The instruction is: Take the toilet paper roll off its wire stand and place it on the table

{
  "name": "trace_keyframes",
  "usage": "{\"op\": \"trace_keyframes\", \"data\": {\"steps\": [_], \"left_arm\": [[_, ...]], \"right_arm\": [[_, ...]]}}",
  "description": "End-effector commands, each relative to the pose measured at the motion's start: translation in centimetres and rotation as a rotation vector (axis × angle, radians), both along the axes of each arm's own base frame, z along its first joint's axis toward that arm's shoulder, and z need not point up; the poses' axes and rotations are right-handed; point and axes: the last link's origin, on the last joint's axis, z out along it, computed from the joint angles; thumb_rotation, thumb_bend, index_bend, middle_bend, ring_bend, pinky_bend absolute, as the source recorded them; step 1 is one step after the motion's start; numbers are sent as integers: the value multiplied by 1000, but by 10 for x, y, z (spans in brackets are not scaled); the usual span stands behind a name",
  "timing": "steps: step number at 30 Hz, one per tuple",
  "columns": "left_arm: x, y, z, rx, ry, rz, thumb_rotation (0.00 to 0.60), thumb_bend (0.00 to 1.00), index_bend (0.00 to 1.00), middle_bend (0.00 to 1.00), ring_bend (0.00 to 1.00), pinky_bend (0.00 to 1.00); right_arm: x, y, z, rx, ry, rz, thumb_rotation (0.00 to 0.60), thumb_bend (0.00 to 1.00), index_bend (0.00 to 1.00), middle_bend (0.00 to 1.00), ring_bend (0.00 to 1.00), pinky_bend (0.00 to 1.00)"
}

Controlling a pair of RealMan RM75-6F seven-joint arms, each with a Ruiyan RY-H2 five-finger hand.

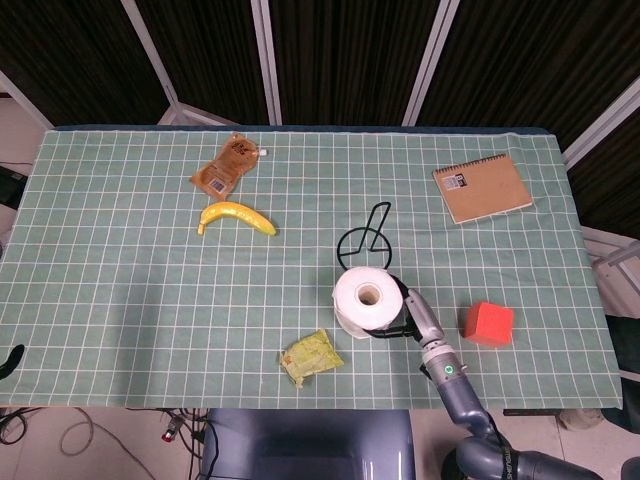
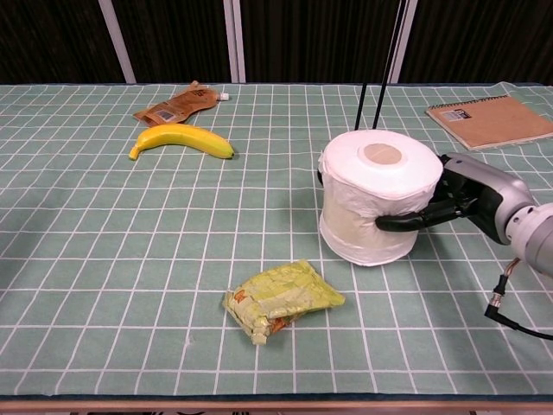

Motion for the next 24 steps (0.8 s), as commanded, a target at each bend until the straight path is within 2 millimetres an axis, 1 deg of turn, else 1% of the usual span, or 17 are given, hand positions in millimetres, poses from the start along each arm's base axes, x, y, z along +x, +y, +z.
{"op": "trace_keyframes", "data": {"steps": [1, 6, 9, 11, 12, 14, 16, 17, 24], "left_arm": [[0, 0, 0, -2, 0, -1, 600, 230, 104, 0, 0, 0], [0, 0, -1, -2, 2, 1, 600, 230, 104, 0, 0, 0], [0, 0, 0, 0, 2, 2, 600, 230, 104, 0, 0, 0], [0, 0, -1, -1, 3, 2, 600, 230, 104, 0, 0, 0], [0, 0, -1, -2, 3, 2, 600, 230, 104, 0, 0, 0], [0, 0, -1, -4, 5, 3, 600, 230, 104, 0, 0, 0], [1, 1, -2, -4, 5, 2, 600, 230, 105, 0, 0, 0], [1, 0, -2, -5, 6, 2, 600, 230, 105, 0, 0, 0], [1, 0, -1, -5, 3, 1, 600, 230, 109, 0, 0, 0]], "right_arm": [[-3, 0, -3, 4, 3, -6, 600, 0, 330, 289, 385, 266], [-9, -2, -5, 9, 16, -18, 600, 0, 330, 289, 370, 239], [-10, -2, -4, 11, 12, -20, 600, 0, 325, 288, 326, 171], [-10, 0, -3, 23, 6, -15, 600, 0, 266, 256, 241, 96], [-10, 1, -3, 31, 3, -12, 600, 0, 199, 204, 166, 55], [-8, 4, -2, 61, 1, 6, 600, 0, 86, 99, 59, 17], [-7, 7, 1, 109, -3, 29, 600, 0, 13, 20, 4, 1], [-7, 8, 3, 122, -7, 34, 600, 0, 0, 2, 0, 0], [-8, 8, 18, 138, -5, 81, 600, 0, 0, 0, 0, 0]]}}
